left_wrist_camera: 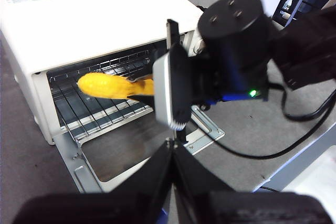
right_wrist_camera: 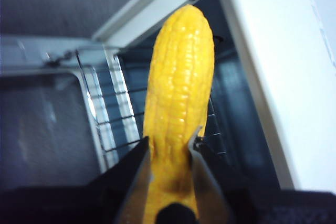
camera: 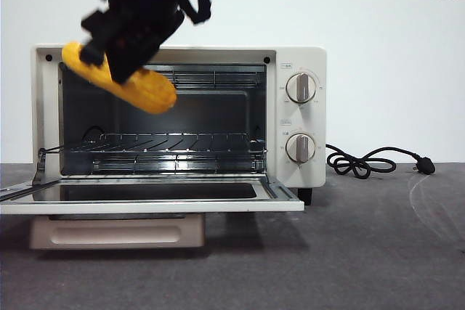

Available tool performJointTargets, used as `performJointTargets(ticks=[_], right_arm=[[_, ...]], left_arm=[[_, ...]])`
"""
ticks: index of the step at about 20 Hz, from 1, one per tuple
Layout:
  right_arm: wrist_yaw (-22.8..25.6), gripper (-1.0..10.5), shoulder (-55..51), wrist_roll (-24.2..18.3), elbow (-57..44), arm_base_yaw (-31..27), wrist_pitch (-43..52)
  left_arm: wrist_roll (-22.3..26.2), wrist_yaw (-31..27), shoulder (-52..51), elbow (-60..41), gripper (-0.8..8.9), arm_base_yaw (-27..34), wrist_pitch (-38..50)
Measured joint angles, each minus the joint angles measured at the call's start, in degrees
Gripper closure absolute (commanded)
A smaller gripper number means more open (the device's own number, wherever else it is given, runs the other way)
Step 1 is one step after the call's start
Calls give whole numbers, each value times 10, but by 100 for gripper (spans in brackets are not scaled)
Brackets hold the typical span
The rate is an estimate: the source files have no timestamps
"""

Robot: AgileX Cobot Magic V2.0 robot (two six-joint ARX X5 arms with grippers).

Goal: Take the corn from the table,put the corn in the oven

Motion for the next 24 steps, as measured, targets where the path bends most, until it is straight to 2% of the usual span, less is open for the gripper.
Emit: performJointTargets(ticks=[5, 11, 20, 21, 23, 24], right_arm=[[55, 959, 36, -72, 0, -6, 53], [111, 959, 59, -107, 0, -28, 101], [94, 941, 63, -114, 0, -62, 46], [90, 916, 63, -113, 0, -64, 37], [80, 771, 63, -105, 0, -67, 26], [80, 737, 63, -99, 0, -67, 26]], left_arm=[[0, 0, 0, 0, 819, 0, 0], [0, 0, 0, 0, 819, 0, -7], [0, 0, 0, 0, 819, 0, -17], [0, 0, 0, 0, 819, 0, -19], [0, 0, 0, 0, 819, 0, -20], [0, 0, 0, 0, 819, 0, -21]])
